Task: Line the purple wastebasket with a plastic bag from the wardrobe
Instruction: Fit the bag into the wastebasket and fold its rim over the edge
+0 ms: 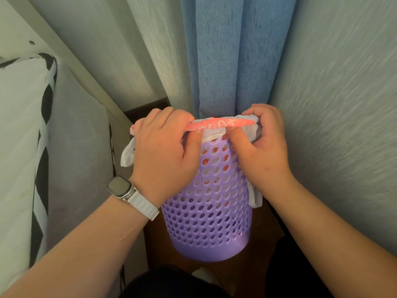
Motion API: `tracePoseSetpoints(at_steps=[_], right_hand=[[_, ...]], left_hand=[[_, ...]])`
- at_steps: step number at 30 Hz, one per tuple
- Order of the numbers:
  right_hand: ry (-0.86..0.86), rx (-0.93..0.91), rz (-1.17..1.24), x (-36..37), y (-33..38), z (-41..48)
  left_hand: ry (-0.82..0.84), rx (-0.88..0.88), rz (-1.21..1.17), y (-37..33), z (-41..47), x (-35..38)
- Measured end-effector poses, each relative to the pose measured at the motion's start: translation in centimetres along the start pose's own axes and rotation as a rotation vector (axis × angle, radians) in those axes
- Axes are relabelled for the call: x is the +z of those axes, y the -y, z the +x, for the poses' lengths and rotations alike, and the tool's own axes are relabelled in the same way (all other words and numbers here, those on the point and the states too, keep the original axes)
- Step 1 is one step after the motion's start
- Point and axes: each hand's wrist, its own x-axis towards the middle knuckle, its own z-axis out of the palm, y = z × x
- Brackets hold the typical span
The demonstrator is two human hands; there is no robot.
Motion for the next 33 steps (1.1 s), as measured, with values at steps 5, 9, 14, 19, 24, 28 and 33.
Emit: tracePoseSetpoints(at_steps=[5, 9, 14, 19, 24, 28, 33], right_hand=[[-0.045, 0.028, -0.038, 0.1, 0.3, 0.1], [-0.053, 0.015, -0.056, 0.5, 0.8, -0.2], [-0.044, -0.044, -0.068, 1.2, 1.2, -0.8], [-0.038, -0.024, -0.077, 1.0, 1.0, -0.9], [0.036, -0.017, -0.056, 1.1, 0.6, -1.1], [0.075, -0.012, 0.044, 0.6, 0.4, -1.1], [0.073, 0.044, 0.089, 0.1, 0.1, -1.0]], left_hand=[[0.008, 0.014, -0.031, -0.1, 0.3, -0.3], [0.024, 0.12, 0.122, -0.9, 0.2, -0.7], [0.087, 0.106, 0.084, -1.2, 0.2, -0.6], [0.141, 0.126, 0.098, -0.6, 0.1, -0.4], [0.112, 0.06, 0.1, -0.1, 0.2, -0.3], [0.1, 0.024, 0.081, 0.2, 0.2, -0.4], [0.072, 0.013, 0.039, 0.1, 0.3, -0.5]])
